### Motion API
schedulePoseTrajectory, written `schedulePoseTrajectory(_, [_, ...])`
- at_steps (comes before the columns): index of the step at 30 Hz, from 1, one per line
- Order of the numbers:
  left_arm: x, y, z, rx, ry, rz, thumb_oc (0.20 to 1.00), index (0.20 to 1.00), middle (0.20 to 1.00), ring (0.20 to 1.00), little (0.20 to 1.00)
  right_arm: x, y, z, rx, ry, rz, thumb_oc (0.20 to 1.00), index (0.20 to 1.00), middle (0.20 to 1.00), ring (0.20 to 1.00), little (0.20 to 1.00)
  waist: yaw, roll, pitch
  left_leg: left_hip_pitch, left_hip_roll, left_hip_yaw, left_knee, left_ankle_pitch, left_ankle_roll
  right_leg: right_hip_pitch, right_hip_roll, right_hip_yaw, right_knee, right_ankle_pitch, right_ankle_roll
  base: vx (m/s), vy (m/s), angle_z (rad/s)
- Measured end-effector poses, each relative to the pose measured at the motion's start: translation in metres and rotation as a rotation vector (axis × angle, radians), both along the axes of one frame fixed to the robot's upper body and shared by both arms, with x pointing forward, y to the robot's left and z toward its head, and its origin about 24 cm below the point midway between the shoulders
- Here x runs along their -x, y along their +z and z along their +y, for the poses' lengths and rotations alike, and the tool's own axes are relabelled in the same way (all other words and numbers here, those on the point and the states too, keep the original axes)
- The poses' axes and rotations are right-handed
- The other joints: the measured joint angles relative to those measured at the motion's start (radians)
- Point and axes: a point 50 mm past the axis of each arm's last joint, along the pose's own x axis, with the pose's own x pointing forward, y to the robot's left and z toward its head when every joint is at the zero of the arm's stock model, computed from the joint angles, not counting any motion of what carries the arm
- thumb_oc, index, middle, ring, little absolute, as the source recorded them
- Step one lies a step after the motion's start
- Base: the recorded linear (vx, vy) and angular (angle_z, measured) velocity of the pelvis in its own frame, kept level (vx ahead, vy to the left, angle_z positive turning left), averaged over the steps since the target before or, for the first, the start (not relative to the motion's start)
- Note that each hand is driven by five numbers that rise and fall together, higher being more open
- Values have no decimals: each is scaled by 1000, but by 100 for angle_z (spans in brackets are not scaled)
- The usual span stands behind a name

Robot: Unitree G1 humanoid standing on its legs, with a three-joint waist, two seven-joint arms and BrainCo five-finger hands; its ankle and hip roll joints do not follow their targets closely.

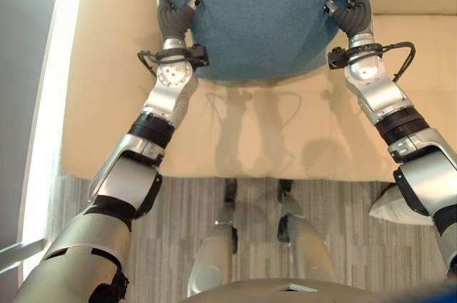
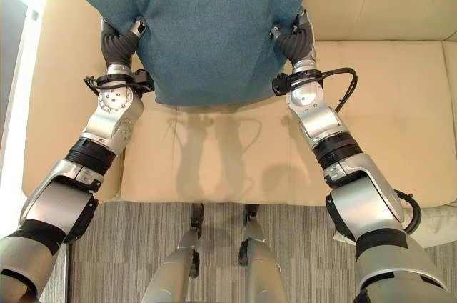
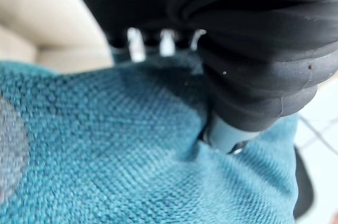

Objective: Pick up all the scattered cushions and arrange them neatly on the sofa.

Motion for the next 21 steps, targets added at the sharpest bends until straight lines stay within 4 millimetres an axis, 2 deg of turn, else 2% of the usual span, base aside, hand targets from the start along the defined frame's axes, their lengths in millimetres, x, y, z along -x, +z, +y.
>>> schedulePoseTrajectory(3, [-4,-4,7,-9,35,30,200,200,200,200,200,-2,-2,8,-5,21,3,200,200,200,200,200,-1,0,0,-36,-1,4,6,0,1,-45,0,8,13,1,0,-12,14,-5])
schedulePoseTrajectory(8, [-8,26,8,-16,56,-46,200,200,200,200,200,-5,29,15,17,26,-69,200,200,200,200,200,-3,1,0,-105,-6,6,7,17,7,-130,-6,23,44,6,0,-5,5,-1])
schedulePoseTrajectory(12, [-10,38,8,-29,68,-71,200,200,200,200,200,-8,42,15,43,6,-93,200,200,200,200,200,-2,0,0,-139,-8,7,5,27,6,-168,-9,28,51,11,3,0,0,0])
schedulePoseTrajectory(13, [-11,40,8,-32,74,-69,285,285,285,285,285,-8,45,15,51,2,-94,200,200,200,200,200,-3,0,0,-139,-8,7,3,28,6,-169,-8,29,51,11,3,0,0,0])
schedulePoseTrajectory(14, [-12,44,9,-34,84,-70,736,736,736,736,736,-9,48,16,54,-3,-99,200,200,200,200,200,-3,0,0,-138,-8,8,3,28,6,-169,-8,29,51,11,3,0,0,0])
schedulePoseTrajectory(15, [-15,50,10,-53,103,-66,1000,1000,1000,1000,1000,-11,52,16,76,-23,-99,373,373,373,373,373,-4,0,0,-138,-8,8,3,28,6,-169,-8,30,52,11,3,0,0,0])
schedulePoseTrajectory(16, [-17,58,11,-83,124,-55,1000,1000,1000,1000,1000,-13,58,14,106,-52,-95,878,878,878,878,878,-3,0,0,-138,-8,8,3,29,7,-169,-9,30,52,12,3,0,0,0])
schedulePoseTrajectory(17, [-19,66,9,-115,137,-51,1000,1000,1000,1000,1000,-15,64,13,127,-76,-92,1000,1000,1000,1000,1000,-3,0,0,-138,-8,8,2,29,7,-169,-9,30,52,12,3,0,0,0])
schedulePoseTrajectory(18, [-18,79,7,-137,141,-63,1000,1000,1000,1000,1000,-15,75,13,135,-97,-100,1000,1000,1000,1000,1000,-4,0,0,-138,-9,8,1,30,7,-169,-9,30,52,12,3,0,0,0])
schedulePoseTrajectory(21, [-17,97,0,-203,144,-82,1000,1000,1000,1000,1000,-18,78,6,171,-160,-78,1000,1000,1000,1000,1000,-2,1,0,-138,-9,9,0,30,7,-170,-10,30,52,12,3,0,0,0])
